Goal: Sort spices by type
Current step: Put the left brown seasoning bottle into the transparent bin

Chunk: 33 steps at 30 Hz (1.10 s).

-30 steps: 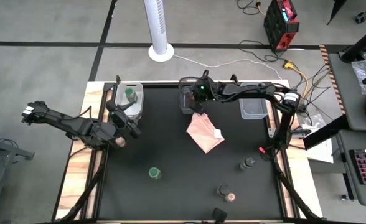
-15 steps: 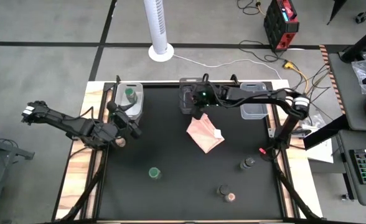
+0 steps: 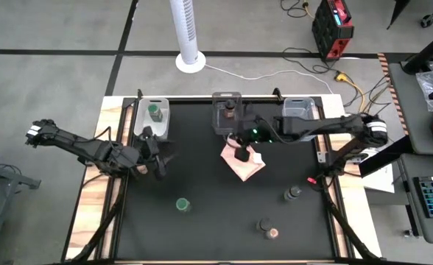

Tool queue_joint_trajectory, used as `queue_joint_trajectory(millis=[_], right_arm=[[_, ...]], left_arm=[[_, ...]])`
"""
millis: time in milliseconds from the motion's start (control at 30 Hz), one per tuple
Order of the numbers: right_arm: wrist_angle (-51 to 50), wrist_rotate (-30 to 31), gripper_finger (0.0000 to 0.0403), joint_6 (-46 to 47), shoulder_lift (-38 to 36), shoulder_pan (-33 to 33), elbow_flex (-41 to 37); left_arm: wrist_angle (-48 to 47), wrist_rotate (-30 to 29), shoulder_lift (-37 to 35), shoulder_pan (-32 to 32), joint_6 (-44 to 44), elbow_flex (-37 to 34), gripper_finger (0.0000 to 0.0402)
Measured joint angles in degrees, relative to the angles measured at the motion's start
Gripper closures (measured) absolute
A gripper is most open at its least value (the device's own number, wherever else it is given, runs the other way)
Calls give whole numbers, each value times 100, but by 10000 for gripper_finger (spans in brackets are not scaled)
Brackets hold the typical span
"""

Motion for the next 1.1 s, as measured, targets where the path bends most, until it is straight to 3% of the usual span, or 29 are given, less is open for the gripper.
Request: queue_joint_trajectory(millis=[167,400,633,800,967,1100], right_arm=[[-79,612,394,353,-590,594,-444],[-1052,643,394,1366,-1206,1325,-541],[-1258,661,394,1555,-1269,1958,-541],[-868,1266,394,1286,-1167,2332,-696],[381,1372,394,745,-1138,2474,-1176],[704,1373,394,642,-1136,2473,-1383]], left_arm=[[7,441,2,-56,-256,0,168],[-21,1455,0,-101,-185,0,168],[-81,2940,23,-102,-209,0,168],[-151,3596,1,-111,-489,0,168],[-488,3772,11,-299,-993,0,168],[-570,3317,204,-790,-1362,0,168]])
